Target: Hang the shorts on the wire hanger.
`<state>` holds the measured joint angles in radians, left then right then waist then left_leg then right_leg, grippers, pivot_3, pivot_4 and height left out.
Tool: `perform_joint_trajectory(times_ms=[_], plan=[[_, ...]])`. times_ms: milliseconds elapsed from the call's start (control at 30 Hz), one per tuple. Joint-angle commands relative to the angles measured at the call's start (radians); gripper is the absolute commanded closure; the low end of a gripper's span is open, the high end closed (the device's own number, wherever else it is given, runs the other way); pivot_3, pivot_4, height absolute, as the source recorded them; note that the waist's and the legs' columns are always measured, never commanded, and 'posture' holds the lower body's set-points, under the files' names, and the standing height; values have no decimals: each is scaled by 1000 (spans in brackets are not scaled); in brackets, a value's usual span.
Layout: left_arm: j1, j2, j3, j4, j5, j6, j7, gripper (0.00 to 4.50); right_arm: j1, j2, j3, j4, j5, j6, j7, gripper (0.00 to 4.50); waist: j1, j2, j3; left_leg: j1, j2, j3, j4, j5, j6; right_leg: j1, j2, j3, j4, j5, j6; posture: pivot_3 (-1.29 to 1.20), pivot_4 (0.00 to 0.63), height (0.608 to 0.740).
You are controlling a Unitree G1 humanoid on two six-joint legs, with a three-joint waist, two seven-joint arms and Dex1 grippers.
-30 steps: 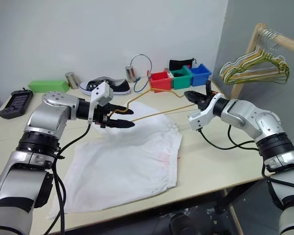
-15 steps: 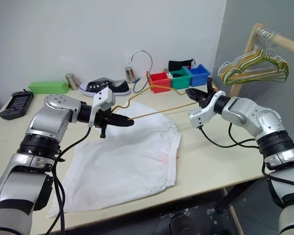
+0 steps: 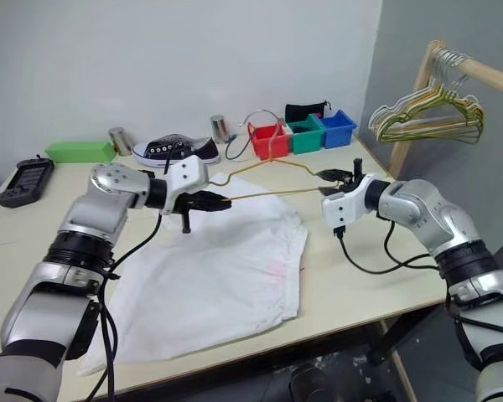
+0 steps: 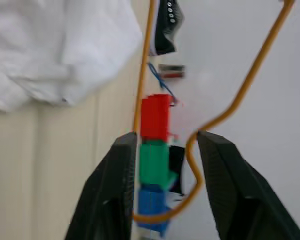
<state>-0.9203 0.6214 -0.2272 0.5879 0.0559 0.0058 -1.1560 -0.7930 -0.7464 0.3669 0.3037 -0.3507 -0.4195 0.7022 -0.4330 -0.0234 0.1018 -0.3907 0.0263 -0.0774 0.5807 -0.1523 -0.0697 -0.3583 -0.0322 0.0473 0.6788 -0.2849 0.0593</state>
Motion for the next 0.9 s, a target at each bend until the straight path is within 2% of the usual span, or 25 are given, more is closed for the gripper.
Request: perform_joint_trajectory(times_ms=[33, 267, 633, 800, 900], plan=[[-19, 2, -17, 14, 96, -167, 137, 4500, 14, 16, -109, -134, 189, 251, 132, 1699, -4, 0, 0, 0, 0, 0, 0, 0, 0, 0, 0, 0, 0, 0, 0, -356, 31, 740], [9, -11, -23, -57, 150, -288, 233, 4500, 11, 20, -155, -144, 189, 417, 142, 55, -11, 0, 0, 0, 0, 0, 2, 0, 0, 0, 0, 0, 1, 0, 1, -351, 31, 740], [26, -12, -49, -175, 238, -402, 321, 4500, -27, 27, -122, -4, 95, 447, 105, 25, -9, 0, 0, -1, 0, 0, 2, 0, 0, 0, -1, 0, 1, 0, 1, -328, 29, 740], [39, -3, -66, -190, 288, -434, 342, 4500, -47, 22, -109, 47, 39, 385, 72, 25, -10, 0, 0, -1, 0, 0, 2, 0, 0, -1, -1, 0, 1, 0, 1, -323, 28, 740], [56, 1, -74, -205, 302, -444, 342, 4500, -43, 23, -112, 49, 42, 367, 90, 542, -9, 0, 0, -1, 0, 0, 2, 0, 0, -1, -1, 0, 1, 0, 1, -317, 28, 740]])
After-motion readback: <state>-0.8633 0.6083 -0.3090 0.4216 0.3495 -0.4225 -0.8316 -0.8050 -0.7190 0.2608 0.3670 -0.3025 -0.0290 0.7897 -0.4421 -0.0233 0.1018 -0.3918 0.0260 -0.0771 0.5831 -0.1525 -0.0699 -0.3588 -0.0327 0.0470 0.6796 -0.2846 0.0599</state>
